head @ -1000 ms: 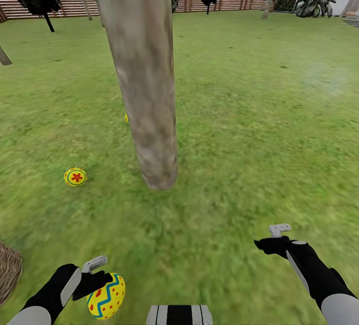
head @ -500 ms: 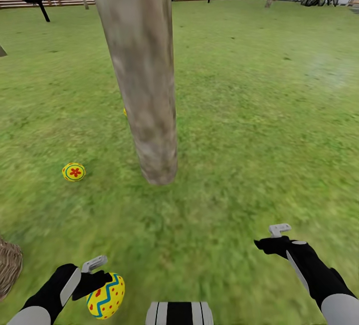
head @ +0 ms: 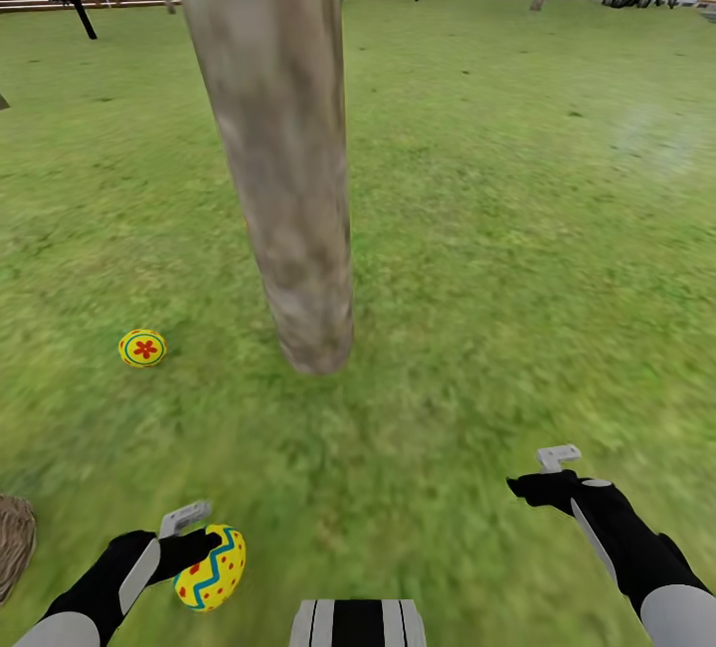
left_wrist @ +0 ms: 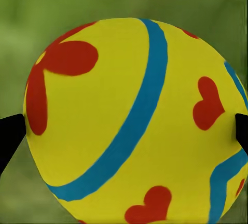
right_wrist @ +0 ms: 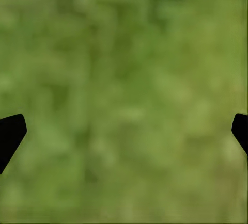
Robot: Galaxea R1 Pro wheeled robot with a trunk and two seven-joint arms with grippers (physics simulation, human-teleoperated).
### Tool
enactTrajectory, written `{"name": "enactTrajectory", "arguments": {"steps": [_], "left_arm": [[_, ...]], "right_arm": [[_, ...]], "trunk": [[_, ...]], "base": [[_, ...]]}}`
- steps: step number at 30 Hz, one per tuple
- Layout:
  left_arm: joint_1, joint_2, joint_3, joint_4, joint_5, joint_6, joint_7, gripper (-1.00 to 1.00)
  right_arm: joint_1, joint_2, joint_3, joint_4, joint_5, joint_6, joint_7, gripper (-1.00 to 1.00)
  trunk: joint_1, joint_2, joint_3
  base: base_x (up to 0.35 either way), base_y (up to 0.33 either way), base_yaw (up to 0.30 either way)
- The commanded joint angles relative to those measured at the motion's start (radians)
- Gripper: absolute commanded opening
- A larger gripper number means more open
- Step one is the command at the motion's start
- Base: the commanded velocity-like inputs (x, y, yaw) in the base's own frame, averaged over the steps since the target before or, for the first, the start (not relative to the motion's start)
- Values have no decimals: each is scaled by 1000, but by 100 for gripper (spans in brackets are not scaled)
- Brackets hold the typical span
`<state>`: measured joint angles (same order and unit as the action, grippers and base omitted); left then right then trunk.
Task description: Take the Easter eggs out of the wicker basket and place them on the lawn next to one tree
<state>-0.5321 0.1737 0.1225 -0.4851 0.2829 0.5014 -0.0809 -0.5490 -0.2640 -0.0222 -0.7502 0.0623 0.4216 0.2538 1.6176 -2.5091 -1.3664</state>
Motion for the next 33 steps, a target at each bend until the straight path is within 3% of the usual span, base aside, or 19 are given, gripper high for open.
{"name": "enactTrajectory", "arguments": {"steps": [1,7,19,33], "left_arm": [[0,-1,5,0,1,6,-4,-100],[0,-2,5,0,2,5,-5,-100],[0,-3,8,-1,8,11,-2,-100],[0,-3,9,-5,9,11,3,-100]], "right_arm": [[0,0,-2,-2,7,5,7,100],[0,0,-2,-2,7,5,7,100],[0,2,-1,-1,7,6,7,100],[0,2,-1,-1,7,6,7,100]], "trunk": [[0,0,-1],[0,0,-1],[0,0,-1],[5,-3,-43]], "base": [[326,0,0],[280,0,0],[12,0,0],[0,0,0]]}}
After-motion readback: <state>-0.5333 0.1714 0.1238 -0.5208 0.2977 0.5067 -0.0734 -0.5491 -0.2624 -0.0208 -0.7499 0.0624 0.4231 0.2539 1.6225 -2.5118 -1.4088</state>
